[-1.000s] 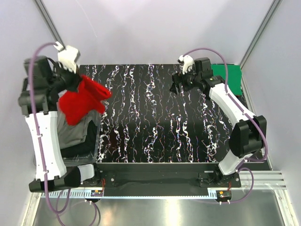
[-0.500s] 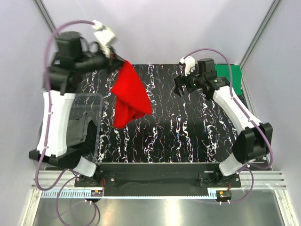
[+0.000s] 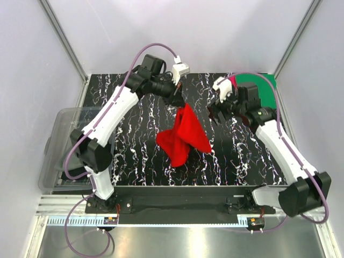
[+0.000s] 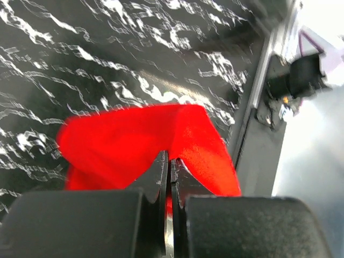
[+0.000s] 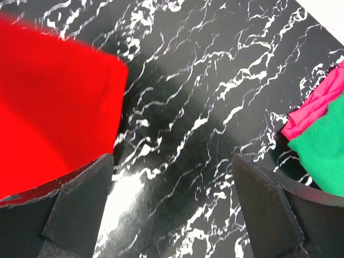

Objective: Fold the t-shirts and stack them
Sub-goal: Move the tshirt to the center of the board

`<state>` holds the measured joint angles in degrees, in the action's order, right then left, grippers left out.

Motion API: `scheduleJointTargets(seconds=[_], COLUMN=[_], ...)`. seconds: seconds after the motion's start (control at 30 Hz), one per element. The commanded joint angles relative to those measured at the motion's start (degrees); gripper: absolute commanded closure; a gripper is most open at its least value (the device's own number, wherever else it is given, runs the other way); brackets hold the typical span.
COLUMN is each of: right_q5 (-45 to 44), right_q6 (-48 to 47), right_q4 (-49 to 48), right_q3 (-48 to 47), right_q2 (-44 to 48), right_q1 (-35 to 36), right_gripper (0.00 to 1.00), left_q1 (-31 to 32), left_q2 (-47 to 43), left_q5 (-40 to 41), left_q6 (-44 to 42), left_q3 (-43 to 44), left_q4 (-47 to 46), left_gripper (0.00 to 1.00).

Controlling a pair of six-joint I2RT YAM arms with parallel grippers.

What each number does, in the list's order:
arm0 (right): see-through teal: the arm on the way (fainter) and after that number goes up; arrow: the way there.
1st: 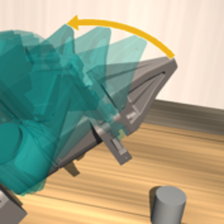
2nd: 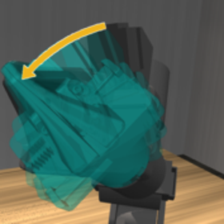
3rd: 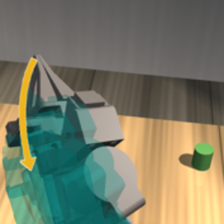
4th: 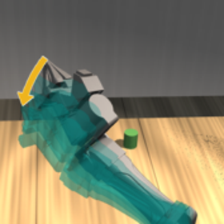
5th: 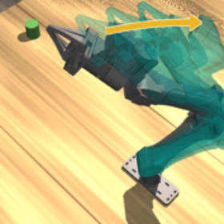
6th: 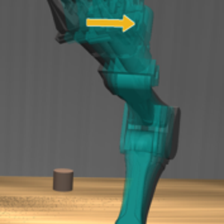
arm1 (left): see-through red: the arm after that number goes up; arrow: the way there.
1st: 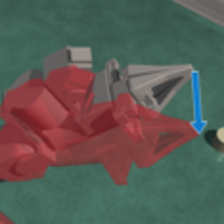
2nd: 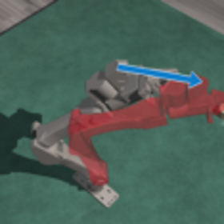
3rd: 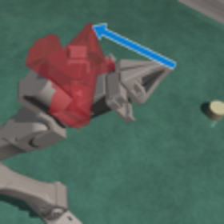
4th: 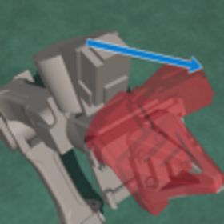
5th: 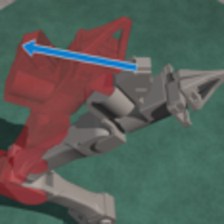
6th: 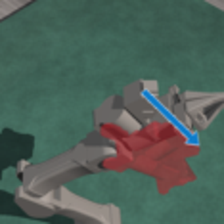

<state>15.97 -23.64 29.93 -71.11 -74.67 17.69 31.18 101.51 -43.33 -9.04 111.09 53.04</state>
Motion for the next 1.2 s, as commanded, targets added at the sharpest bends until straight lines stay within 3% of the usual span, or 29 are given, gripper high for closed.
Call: scheduleJointTargets(seconds=[0.0,0.13,0.33,0.5,0.57,0.6,0.73,0.93,1.17], right_q5=[1.88,1.52,0.91,2.58,3.1,3.45,5.39,11.8,12.51], right_q6=[-3.61,-3.17,-3.08,-2.38,-1.85,-1.76,-0.8,2.54,5.36], right_q4=[-1.28,-1.72,-3.65,-3.65,-3.48,-3.65,-5.23,-3.92,-3.48], right_q3=[2.99,4.84,7.65,9.85,10.29,10.29,7.66,-4.9,-10.8], right_q2=[5.32,5.42,4.1,2.26,0.41,-0.38,-8.35,-25.31,-27.81], right_q1=[0.32,0.32,0.32,0.32,0.41,0.33,0.32,0.85,0.85], right_gripper=[0.03,0.03,0.03,0.03,0.03,0.03,0.04,0.11,0.1], left_q1=[-0.68,-3.39,-10.43,-10.35,-10.35,-10.35,-10.35,-10.52,-10.96], left_q2=[2.1,0.63,-12.18,-23.1,-25.66,-26.1,-24.97,-19.44,-2.04], left_q5=[-1.24,2.1,2.98,6.24,6.77,7.46,10.46,15.28,28.81], left_q6=[3.68,2.88,-3.34,-6.17,-6.08,-5.21,-3.36,-2.66,-2.3], left_q3=[10.1,8.81,-13.76,-35.74,-42.4,-43.92,-44.74,-38.23,-28.67], left_q4=[-7.07,-7.25,-6.63,-5.22,-5.14,-5.05,-4.87,-7.5,-8.12], left_gripper=[1.0,1.0,1.0,0.99,0.83,0.65,0.51,0.44,0.43])
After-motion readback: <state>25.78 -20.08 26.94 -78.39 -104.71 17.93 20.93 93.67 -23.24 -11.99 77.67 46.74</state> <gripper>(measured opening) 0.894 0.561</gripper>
